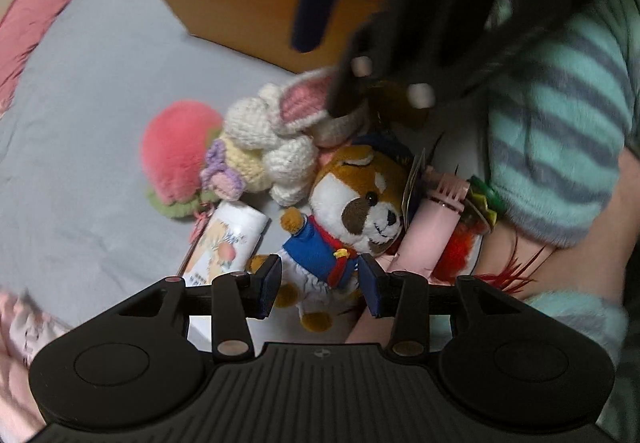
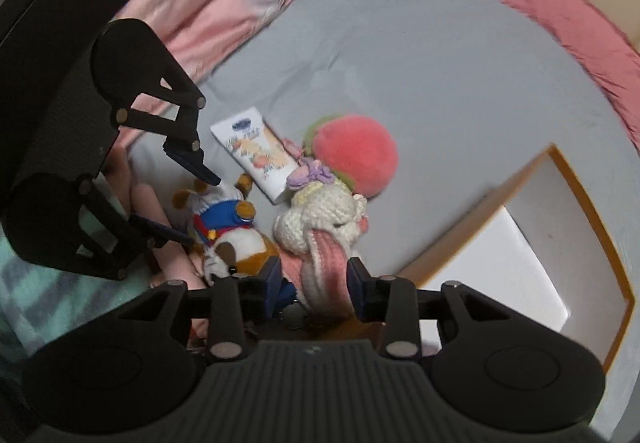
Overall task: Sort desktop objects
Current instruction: 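Grasp the plush raccoon with the left tool while the right tool grasps the crocheted bunny, then carry the raccoon and bunny over the orange box with both tools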
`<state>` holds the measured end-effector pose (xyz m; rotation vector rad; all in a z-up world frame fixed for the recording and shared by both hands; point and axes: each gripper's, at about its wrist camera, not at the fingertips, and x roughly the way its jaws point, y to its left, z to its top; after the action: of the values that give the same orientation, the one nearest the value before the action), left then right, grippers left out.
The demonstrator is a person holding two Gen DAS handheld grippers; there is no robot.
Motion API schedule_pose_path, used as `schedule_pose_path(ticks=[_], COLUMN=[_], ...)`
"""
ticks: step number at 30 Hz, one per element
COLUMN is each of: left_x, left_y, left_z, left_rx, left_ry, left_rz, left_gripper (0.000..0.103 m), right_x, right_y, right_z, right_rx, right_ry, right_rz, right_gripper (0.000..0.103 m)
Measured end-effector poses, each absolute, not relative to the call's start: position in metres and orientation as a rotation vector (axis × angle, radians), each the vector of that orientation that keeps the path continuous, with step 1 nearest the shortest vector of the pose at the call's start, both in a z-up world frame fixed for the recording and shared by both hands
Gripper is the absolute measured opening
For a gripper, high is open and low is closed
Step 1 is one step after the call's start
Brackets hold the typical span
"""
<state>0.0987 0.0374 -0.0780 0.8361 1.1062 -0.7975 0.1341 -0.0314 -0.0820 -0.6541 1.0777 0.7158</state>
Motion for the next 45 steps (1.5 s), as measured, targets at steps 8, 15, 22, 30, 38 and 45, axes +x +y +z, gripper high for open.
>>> schedule_pose_path(ticks=[8,15,22,30,38,45], left_x=[0.102,0.099,0.091,0.076,0.071,0.083], left_y=[0.033,0.037,0.038,0.055,0.088,0.108], left_z=[-0.101,-0.116,-0.123,-0.101,-0.047,-0.005], left_rx=[0.915,0.922,0.948,0.865,0.568,0.281], left_ry=[1.081,1.053,1.035,1.081,1.132,1.099], left_rz=[-0.873,-0.883,-0.869,-0.794,-0.665,-0.571], left_gripper=[0.052,0.055,0.056,0.045,0.044,0.043], right_x=[0.173,0.19,0.187,0.168,0.16,0.154], right_y=[-0.01,-0.001,0.009,0.004,-0.02,-0.067], right_z=[-0.121,-0.142,-0.158,-0.118,-0.049,0.007], right_rx=[-0.773,-0.818,-0.873,-0.858,-0.649,-0.377], right_ry=[1.243,1.284,1.28,1.203,1.099,1.03], right_rz=[0.775,0.783,0.762,0.723,0.651,0.558], right_gripper=[0.039,0.043,0.045,0.038,0.036,0.034])
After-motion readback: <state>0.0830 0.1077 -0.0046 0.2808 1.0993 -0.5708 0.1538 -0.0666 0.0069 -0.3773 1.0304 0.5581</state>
